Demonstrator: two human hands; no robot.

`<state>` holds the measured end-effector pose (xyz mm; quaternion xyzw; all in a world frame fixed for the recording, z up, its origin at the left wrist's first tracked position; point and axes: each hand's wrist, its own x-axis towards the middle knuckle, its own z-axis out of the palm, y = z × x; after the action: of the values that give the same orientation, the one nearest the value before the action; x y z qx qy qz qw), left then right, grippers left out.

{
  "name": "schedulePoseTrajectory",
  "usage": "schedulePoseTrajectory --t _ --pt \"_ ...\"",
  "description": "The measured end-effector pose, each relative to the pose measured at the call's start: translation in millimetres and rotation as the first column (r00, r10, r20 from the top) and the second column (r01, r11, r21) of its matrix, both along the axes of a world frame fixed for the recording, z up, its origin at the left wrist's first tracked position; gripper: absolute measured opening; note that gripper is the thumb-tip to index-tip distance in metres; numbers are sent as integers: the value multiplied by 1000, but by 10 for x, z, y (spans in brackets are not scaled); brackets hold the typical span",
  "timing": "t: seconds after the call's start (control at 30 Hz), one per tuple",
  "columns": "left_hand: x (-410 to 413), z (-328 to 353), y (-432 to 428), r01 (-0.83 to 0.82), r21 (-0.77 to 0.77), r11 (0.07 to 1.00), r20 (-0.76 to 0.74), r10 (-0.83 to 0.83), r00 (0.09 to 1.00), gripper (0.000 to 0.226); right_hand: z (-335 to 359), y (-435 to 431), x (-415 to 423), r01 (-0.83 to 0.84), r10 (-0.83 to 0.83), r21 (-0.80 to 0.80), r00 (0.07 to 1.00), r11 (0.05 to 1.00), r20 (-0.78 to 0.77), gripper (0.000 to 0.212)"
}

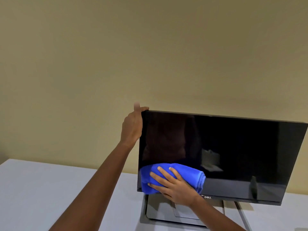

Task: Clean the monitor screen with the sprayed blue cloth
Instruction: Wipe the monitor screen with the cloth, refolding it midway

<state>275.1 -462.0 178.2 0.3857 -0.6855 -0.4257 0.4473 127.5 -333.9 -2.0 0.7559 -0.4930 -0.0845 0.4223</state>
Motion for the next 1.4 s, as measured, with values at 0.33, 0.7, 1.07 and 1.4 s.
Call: schedulePoseTrajectory --t 0.33,0.7,1.07,1.4 --pt "-263 45 286 8 -501 865 347 192 918 39 1049 413 -1066 122 -36 -350 970 929 241 36" --pt "-620 86 498 7 -486 874 269 142 953 48 719 122 -619 94 28 -331 938 939 345 45" --pt "-649 157 641 6 -496 868 363 201 910 44 141 742 -1062 -53 53 29 999 998 3 60" --pt "-1145 195 869 146 -507 850 448 114 887 51 1586 489 -1515 331 -48 -437 838 836 543 49"
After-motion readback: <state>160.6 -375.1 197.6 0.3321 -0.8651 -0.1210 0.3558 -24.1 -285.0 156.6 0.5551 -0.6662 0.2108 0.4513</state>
